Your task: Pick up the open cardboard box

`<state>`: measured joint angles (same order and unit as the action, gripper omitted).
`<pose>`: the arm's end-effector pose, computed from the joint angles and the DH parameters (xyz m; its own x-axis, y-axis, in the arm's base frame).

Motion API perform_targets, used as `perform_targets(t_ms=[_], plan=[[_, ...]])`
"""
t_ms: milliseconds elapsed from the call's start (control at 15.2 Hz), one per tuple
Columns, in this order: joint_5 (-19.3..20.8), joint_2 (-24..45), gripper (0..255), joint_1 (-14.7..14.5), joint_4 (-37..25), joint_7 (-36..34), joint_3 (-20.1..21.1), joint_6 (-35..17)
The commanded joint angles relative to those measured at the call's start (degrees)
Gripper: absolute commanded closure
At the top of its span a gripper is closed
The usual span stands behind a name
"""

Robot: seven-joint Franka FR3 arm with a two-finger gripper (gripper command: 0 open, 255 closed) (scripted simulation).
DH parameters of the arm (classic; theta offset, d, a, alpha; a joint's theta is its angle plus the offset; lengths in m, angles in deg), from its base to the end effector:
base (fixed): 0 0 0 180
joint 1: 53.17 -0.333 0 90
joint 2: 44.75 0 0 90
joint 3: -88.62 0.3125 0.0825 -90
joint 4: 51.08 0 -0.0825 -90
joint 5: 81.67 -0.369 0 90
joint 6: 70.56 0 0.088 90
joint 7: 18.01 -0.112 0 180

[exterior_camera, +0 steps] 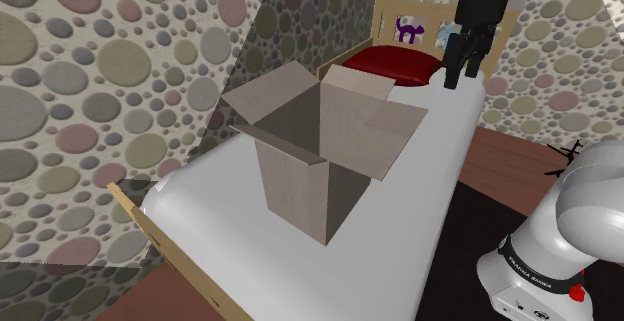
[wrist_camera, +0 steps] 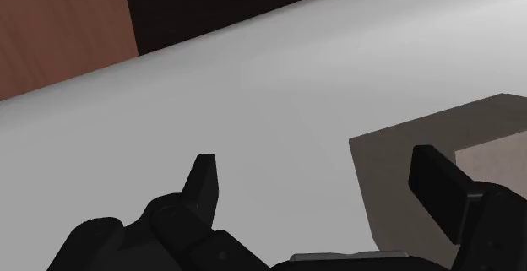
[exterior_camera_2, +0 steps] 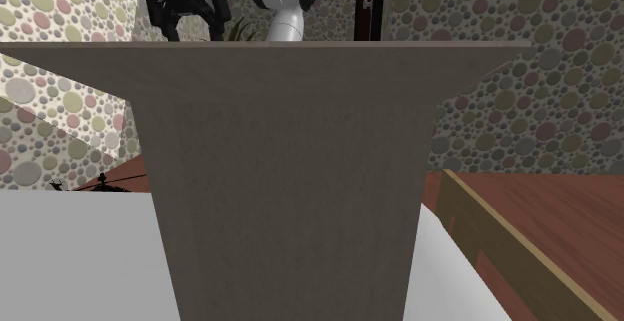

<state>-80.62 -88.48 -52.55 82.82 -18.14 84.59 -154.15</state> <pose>0.2863 -0.0317 0.5752 0.9915 -0.0599 -0.1158 -0.0638 -0.9975 -0.0300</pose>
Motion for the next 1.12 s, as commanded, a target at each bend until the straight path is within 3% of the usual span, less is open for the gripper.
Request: perform_targets(t_ms=[0, 396, 726, 1056], plan=[[0.0, 0.0, 0, 0.0, 0.0, 0.0, 0.0, 0.0], [-6.91, 2.83, 0, 1.68, 1.96, -18.25, 8.13, -10.33], [-10.21, 8.26, 0, 3.75, 0.6, -32.94, 14.9, -19.48], [-10.74, 9.23, 0, 4.01, 3.25, -34.88, 16.16, -23.84]])
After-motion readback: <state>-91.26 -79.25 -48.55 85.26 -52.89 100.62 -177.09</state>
